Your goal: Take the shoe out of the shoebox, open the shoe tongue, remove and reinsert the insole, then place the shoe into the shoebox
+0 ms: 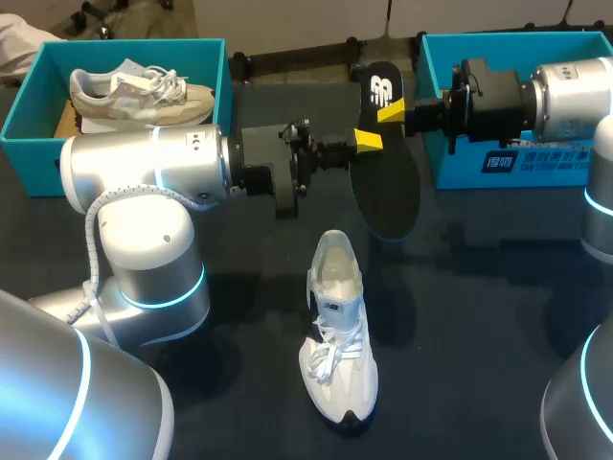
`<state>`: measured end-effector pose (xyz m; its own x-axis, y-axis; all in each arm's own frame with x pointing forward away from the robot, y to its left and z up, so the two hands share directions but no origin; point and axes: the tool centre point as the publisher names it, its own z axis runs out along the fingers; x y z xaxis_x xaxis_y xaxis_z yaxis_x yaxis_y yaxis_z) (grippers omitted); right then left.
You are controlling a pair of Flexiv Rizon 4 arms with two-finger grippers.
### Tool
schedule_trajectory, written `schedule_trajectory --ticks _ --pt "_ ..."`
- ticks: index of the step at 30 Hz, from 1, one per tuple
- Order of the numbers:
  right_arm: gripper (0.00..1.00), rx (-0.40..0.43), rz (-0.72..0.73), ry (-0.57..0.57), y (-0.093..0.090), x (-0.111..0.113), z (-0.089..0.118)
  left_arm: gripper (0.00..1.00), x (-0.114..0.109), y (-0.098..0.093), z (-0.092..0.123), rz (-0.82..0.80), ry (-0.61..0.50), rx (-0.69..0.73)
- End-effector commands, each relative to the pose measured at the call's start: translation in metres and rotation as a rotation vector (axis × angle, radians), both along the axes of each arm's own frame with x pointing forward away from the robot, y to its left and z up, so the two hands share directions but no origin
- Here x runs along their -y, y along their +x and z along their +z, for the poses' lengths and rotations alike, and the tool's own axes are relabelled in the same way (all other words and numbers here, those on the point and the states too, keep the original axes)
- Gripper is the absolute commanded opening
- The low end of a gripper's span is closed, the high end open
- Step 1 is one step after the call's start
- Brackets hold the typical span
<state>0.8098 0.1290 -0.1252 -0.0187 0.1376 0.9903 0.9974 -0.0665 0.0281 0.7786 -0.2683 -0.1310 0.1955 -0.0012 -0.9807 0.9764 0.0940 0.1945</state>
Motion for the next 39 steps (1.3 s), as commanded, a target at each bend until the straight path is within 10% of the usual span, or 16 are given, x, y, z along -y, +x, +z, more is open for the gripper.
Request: schedule_trajectory --ticks 1,8,9,10,39 --pt "0.0 0.0 -0.001 0.0 0.001 -0.002 -0.001 0.0 0.002 0.001 0.0 -0.002 0.005 0.002" --pt "0.01 0.006 -0.005 0.008 0.0 -0.002 0.0 0.0 0.003 0.001 -0.001 -0.005 0.004 0.006" --pt "0.39 0.007 -0.007 0.01 -0.001 -0.002 0.0 0.0 0.003 0.002 -0.001 -0.005 0.004 0.007" --pt "1.0 0.015 -0.013 0.016 -0.002 -0.002 0.001 0.0 0.003 0.002 0.0 -0.005 0.003 0.009" --pt "1.0 0.047 -0.026 0.069 -0.027 0.016 -0.011 0.0 -0.055 -0.002 -0.014 0.023 0.022 -0.08"
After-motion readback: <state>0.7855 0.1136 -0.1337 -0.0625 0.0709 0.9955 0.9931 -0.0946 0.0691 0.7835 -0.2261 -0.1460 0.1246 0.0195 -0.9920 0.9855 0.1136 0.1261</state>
